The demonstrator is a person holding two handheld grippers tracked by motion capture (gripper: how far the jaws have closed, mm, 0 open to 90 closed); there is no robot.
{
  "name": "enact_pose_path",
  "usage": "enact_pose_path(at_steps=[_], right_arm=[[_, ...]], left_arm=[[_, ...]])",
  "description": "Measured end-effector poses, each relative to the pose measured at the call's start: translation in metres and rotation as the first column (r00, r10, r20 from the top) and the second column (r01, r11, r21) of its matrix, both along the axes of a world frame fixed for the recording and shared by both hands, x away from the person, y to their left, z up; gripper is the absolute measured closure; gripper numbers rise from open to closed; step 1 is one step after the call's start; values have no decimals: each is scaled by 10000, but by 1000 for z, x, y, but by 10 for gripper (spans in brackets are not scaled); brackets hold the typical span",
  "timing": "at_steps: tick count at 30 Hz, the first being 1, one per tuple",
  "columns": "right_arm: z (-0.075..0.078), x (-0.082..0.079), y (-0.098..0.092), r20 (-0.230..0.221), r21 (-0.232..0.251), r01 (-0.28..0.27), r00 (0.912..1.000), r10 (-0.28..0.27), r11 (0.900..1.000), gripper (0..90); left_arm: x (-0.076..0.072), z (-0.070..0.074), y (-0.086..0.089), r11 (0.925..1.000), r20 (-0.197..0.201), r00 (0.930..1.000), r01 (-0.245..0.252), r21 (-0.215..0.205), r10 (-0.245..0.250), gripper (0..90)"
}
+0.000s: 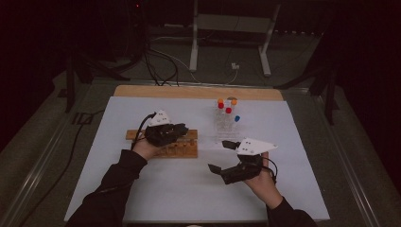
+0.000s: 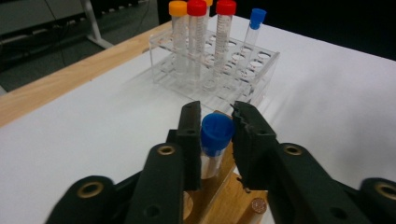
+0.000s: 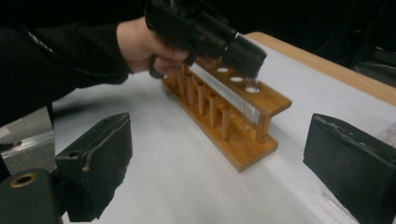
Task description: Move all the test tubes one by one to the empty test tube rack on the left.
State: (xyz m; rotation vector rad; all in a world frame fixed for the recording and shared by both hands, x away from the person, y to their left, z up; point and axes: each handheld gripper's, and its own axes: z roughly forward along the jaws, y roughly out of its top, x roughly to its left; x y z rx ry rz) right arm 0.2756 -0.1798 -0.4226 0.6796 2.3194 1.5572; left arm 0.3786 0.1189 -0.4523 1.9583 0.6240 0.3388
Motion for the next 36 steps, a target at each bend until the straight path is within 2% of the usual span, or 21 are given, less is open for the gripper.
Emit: enact_pose_path(at_steps=[3,5,7,9,10,14,16,17,23,28,33,36], right_arm=[[6,1,-5,179,98,171,9997,-173,9998,36],[10,3,-10,321,50,340,9989,-341,9994,32],[14,7,-16,374,215,554,9977,-562,9982,24],[19,15,-25,374,437,886,9952,-903,9951,1],[19,15,-25,374,437,886,9952,-903,9951,1],[23,26,-33,393,426,1270,9909,-1287,9910,1],[23,32,-36,421,400,1410,9889,-1427,9892,1],[23,34,-37,441,346,1518,9872,-1532,9878,1],[20,49,-45,470,256,2086,9767,-2096,9777,1],[16,64,-50,426,-12,2539,9664,-2536,9672,1],[10,78,-57,101,57,2907,9567,-2908,9568,1],[6,87,-60,-263,108,3345,9421,-3342,9423,1]], left_arm=[[-3,4,2,9999,-22,9999,108,-80,-109,625],[-6,8,3,9999,22,9999,111,-97,-111,520],[-9,12,4,10000,178,9998,15,-85,-13,451],[-13,16,7,9997,153,9999,33,-235,-29,333],[-15,18,9,9994,110,9999,99,-337,-95,333],[-22,25,16,9977,-49,9995,308,-610,-312,171],[-28,27,20,9959,-67,9985,536,-722,-542,145],[-30,28,22,9960,-91,9985,537,-721,-545,103],[-47,29,31,9923,-160,9960,857,-896,-875,25],[-61,24,34,9914,-248,9945,991,-857,-1015,22],[-71,19,35,9894,-320,9931,1090,-959,-1125,19],[-78,16,36,9876,-347,9921,1164,-1058,-1206,19]])
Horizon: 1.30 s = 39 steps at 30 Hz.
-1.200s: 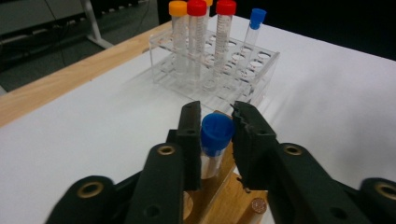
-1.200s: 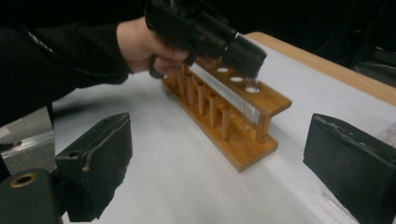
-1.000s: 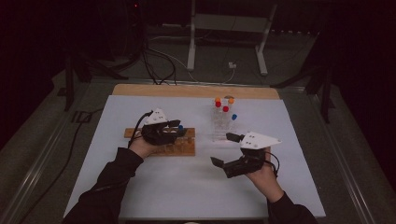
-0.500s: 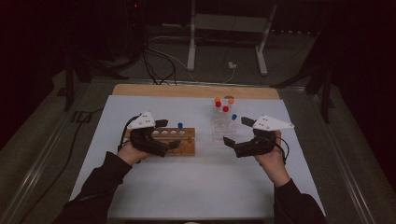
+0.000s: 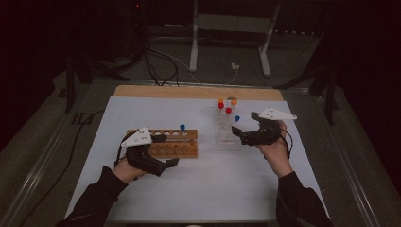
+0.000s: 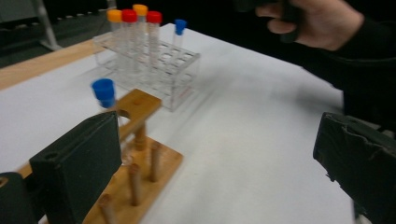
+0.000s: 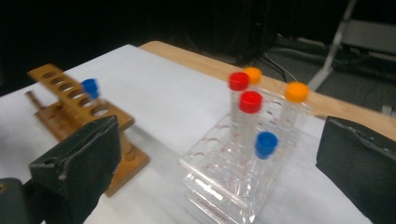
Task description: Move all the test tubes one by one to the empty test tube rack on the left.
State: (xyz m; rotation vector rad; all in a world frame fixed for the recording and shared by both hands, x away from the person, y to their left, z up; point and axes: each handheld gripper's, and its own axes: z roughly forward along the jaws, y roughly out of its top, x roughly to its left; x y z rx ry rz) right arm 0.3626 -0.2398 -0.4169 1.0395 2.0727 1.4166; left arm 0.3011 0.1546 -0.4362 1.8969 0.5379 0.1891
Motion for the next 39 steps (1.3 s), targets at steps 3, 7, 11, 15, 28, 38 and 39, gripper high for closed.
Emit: enact_pose_path(at_steps=[3,7,11,15,28,38,39], right_arm=[[-5,8,-3,-149,5,320,9994,-320,9995,1],[-13,17,-6,-356,16,711,9968,-710,9975,2],[-22,24,-6,-583,-1,936,9939,-935,9956,2],[-31,29,-5,-728,-117,1037,9919,-1043,9945,46],[-54,43,3,-1365,-611,1001,9848,-1077,9931,513],[-56,46,5,-1328,-787,878,9863,-977,9930,691],[-56,46,5,-1348,-788,870,9861,-971,9931,706]], left_arm=[[-6,-3,-1,9999,-19,9999,125,26,-125,19],[-11,-8,-1,9996,-202,9993,299,1,-299,20],[-12,-13,-1,9997,-238,9994,256,16,-256,19],[-13,-17,-1,9994,-280,9991,317,128,-313,19],[-14,-16,1,9995,-167,9994,305,87,-304,20],[-14,-15,2,9996,-114,9996,257,98,-256,20],[-13,-15,2,9996,-141,9995,281,102,-280,20]])
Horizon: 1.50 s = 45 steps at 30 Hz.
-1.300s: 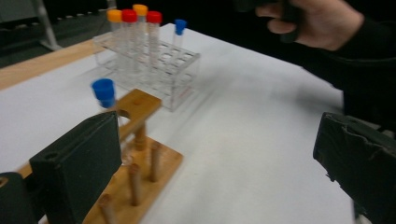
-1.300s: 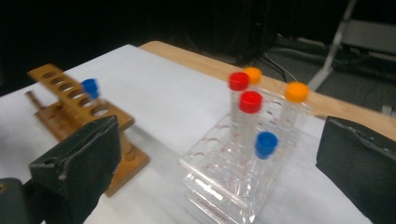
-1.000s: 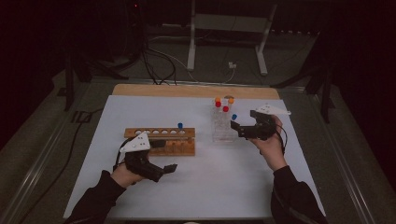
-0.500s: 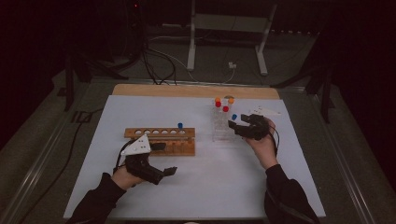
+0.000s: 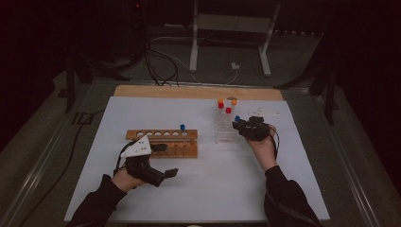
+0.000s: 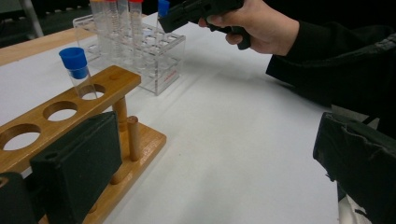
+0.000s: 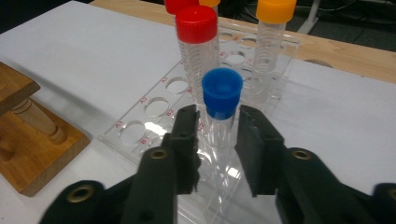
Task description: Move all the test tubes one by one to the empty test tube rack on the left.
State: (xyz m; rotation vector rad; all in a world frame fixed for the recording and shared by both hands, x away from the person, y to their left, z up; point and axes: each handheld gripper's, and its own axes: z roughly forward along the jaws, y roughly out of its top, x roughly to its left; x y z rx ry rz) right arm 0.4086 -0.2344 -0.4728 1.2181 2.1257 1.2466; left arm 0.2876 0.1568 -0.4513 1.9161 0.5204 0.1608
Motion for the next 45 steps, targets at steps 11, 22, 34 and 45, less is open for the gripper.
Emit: enact_pose_path(at_steps=[11,22,34,45], right_arm=[[1,1,0,173,-84,81,9998,-80,9999,773],[21,-4,-5,529,68,21,9986,-24,10000,775],[49,-16,-12,1085,45,-159,9940,154,9999,775],[61,-34,-8,1213,-49,-858,9889,857,9963,775]], left_arm=[[1,-1,1,10000,-17,10000,-88,-2,88,20],[3,0,2,10000,-67,10000,-45,-69,45,20],[2,1,0,10000,-60,10000,3,-77,-3,20],[2,2,-3,9999,-129,9998,123,-83,-124,20]])
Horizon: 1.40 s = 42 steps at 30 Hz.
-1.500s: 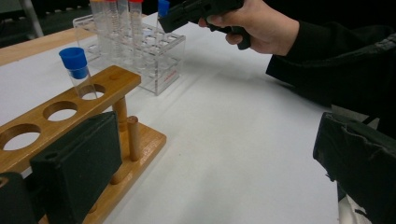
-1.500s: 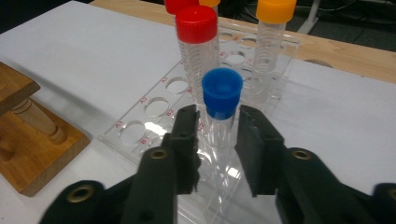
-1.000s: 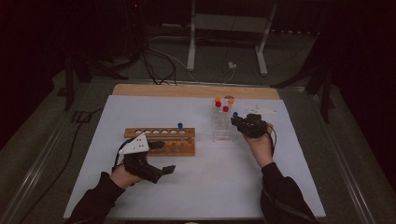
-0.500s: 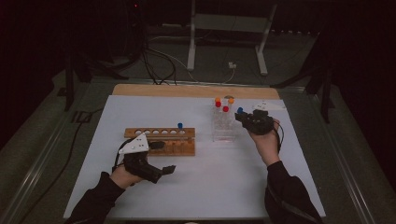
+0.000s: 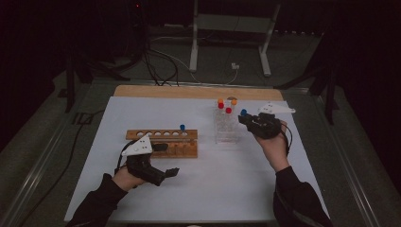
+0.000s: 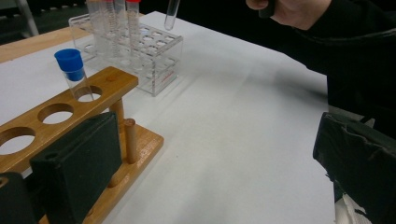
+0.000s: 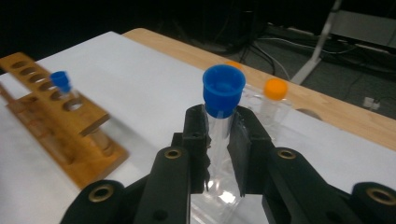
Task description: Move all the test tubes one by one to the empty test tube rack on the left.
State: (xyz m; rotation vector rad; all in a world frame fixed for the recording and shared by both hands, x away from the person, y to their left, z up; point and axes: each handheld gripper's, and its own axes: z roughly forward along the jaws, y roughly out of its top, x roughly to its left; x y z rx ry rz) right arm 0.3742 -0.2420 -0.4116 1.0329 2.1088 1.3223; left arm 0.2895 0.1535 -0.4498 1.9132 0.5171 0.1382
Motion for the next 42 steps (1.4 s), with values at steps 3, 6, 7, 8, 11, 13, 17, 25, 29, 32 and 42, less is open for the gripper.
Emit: enact_pose_path(at_steps=[3,6,7,8,11,13,17,25,29,32,42], right_arm=[[-1,-7,3,-56,-47,-261,9996,261,9996,775],[-3,-14,7,-145,-82,-538,9985,536,9985,775],[-4,-16,8,-165,-112,-623,9979,621,9980,775],[-4,-19,10,-162,-133,-691,9975,689,9975,775],[-5,-26,12,-209,-79,-898,9958,897,9959,775],[-7,-30,14,-243,-83,-1030,9944,1027,9947,775],[-11,-39,18,-374,-91,-1312,9907,1308,9913,774],[-24,-56,30,-724,-138,-1947,9785,1932,9808,775],[-30,-63,38,-902,-223,-2313,9694,2285,9726,775],[-33,-68,44,-980,-317,-2558,9628,2517,9662,775],[-34,-80,58,-1034,-336,-3112,9463,3064,9498,775]], left_arm=[[0,-1,-1,10000,-24,10000,-34,27,34,20],[0,-1,-2,10000,-32,10000,16,53,-15,20],[0,-1,-3,10000,-23,10000,51,84,-51,20],[0,0,-3,9999,-32,10000,84,106,-84,20],[0,1,-6,9998,-42,9999,165,147,-164,20],[0,1,-7,9998,-42,9998,175,123,-174,20],[1,2,-10,9996,-58,9997,252,149,-251,21],[3,7,-20,9987,-31,9988,492,124,-491,21],[5,9,-25,9979,-3,9981,619,172,-619,22],[6,11,-28,9971,-13,9972,744,128,-744,23],[11,24,-44,9933,118,9933,1153,45,-1154,24]])
